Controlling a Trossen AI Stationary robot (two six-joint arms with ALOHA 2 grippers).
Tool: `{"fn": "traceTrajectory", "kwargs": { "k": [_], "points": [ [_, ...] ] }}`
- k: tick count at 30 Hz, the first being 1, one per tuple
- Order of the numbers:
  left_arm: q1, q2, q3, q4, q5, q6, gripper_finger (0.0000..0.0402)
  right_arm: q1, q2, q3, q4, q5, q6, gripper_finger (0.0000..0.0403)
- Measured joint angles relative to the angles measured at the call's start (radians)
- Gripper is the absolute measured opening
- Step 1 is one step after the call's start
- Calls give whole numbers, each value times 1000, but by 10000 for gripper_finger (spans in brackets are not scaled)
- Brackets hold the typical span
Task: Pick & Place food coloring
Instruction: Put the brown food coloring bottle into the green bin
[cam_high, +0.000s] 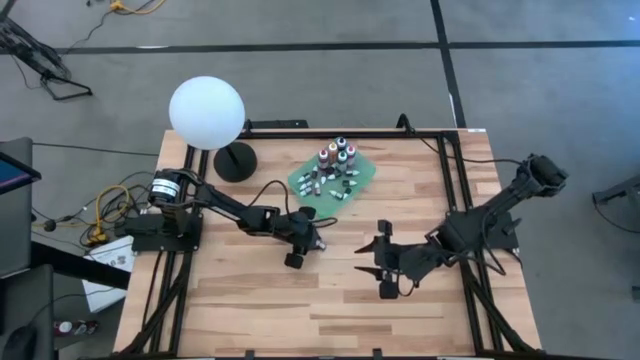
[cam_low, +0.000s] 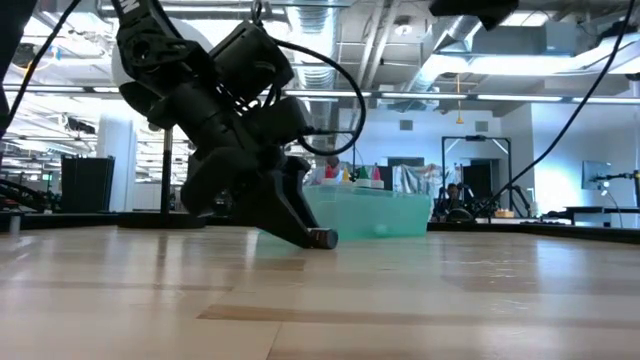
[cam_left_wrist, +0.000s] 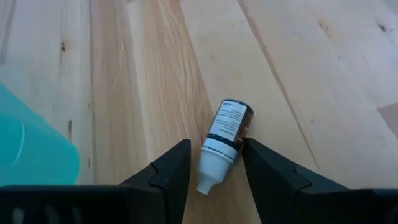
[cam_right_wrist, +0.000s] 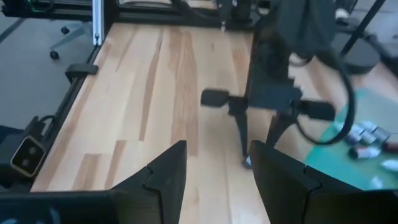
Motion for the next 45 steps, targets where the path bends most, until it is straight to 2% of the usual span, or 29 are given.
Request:
{"fn": "traceTrajectory", "kwargs": {
  "k": [14,20,26,35,39,45],
  "points": [
    [-1,0,-1,-5,39,-64,97,32,0,-171,-4,7,300,168],
    [-5,0,-2,1,39,-85,73,31,0,-199,1,34,323,168],
    [-24,1,17,8,43,-86,68,29,0,-238,5,52,360,168],
    [-35,-1,139,-40,41,-65,70,28,0,-254,-15,53,401,168],
    [-34,-1,234,-142,-23,-11,70,28,0,-254,-16,53,401,168],
    [-5,-2,367,-312,-259,59,70,28,0,-254,-16,56,401,168]
  ]
}}
